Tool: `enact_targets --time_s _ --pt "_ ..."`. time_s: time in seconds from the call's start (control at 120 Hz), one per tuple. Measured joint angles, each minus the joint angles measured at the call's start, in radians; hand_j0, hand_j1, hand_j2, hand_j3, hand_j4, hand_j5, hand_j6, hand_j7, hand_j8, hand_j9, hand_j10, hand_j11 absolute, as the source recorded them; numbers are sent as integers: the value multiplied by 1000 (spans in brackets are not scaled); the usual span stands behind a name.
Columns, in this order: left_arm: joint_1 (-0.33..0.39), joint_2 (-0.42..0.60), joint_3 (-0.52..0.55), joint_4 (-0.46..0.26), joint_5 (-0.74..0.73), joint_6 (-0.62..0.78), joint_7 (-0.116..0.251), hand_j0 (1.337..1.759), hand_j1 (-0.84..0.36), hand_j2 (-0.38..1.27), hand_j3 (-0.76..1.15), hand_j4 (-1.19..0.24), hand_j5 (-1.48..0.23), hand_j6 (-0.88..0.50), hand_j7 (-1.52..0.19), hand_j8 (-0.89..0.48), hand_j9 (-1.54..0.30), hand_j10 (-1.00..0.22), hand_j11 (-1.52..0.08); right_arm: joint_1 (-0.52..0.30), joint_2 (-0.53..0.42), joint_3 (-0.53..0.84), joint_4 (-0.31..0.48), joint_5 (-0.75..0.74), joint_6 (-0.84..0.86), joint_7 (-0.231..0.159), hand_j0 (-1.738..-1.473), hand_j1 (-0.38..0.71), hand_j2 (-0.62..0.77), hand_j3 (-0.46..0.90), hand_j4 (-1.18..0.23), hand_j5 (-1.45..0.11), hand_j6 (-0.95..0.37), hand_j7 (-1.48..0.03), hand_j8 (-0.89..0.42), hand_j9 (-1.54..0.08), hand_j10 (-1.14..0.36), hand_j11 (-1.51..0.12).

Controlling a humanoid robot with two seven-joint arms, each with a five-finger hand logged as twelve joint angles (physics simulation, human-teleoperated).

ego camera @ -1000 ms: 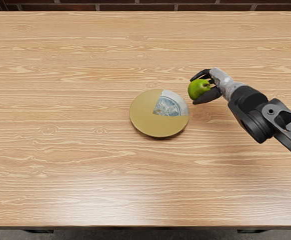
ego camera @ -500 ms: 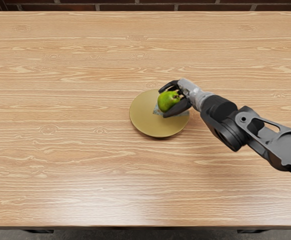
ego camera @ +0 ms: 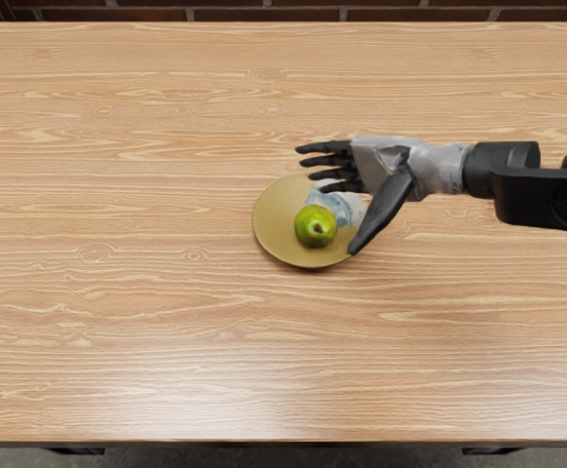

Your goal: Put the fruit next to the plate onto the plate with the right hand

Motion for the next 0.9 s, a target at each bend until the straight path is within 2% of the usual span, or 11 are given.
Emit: enact_targets --time_s 0.117,0.15,0.208,0.333,0.408,0.467,0.625,0.742,0.9 --pt "0 0 0 0 0 0 0 1658 349 1 0 -2 0 -3 0 -3 0 -2 0 -29 -58 11 -14 64 89 0 -1658 -327 3 0 -18 -34 -12 -33 -12 -34 -21 -34" --pt "0 0 0 0 0 0 0 1658 349 1 0 -2 0 -3 0 -3 0 -2 0 -36 -77 13 -19 73 101 13 -1658 -330 3 0 -16 -29 -10 -28 -10 -29 -18 -29" --pt "0 0 0 0 0 0 0 1658 349 1 0 -2 0 -3 0 -3 0 -2 0 -48 -115 15 -30 82 115 71 -1658 -335 2 0 -12 -22 -8 -21 -8 -22 -13 -21" --pt "0 0 0 0 0 0 0 1658 349 1 0 -2 0 -3 0 -3 0 -2 0 -63 -202 16 -48 90 127 232 -1658 -342 2 0 -6 -12 -4 -11 -4 -12 -7 -12" --pt "2 0 0 0 0 0 0 1658 349 1 0 -2 0 -3 0 -3 0 -2 0 -70 -245 19 -56 89 130 301 -1658 -344 2 0 -5 -8 -3 -8 -3 -8 -5 -8" --pt "0 0 0 0 0 0 0 1658 349 1 0 -2 0 -3 0 -3 0 -2 0 -75 -269 20 -69 90 131 336 -1658 -346 2 0 -3 -6 -2 -6 -2 -6 -4 -6" --pt "3 0 1 0 0 0 0 1658 349 1 0 -2 0 -3 0 -3 0 -2 0 -92 -320 20 -182 112 132 378 -1658 -348 1 0 -2 -3 -1 -3 -1 -3 -2 -3" --pt "4 0 1 0 0 0 0 1658 349 1 0 -2 0 -3 0 -3 0 -2 0 -113 -354 20 -244 136 133 387 -1658 -349 2 0 -1 -2 -1 -2 0 -2 -1 -2" --pt "8 0 2 0 0 0 0 1658 349 1 0 -2 0 -3 0 -3 0 -2 0 -126 -377 20 -283 147 133 392 -1658 -349 2 0 0 -1 0 -1 0 -1 0 -1"
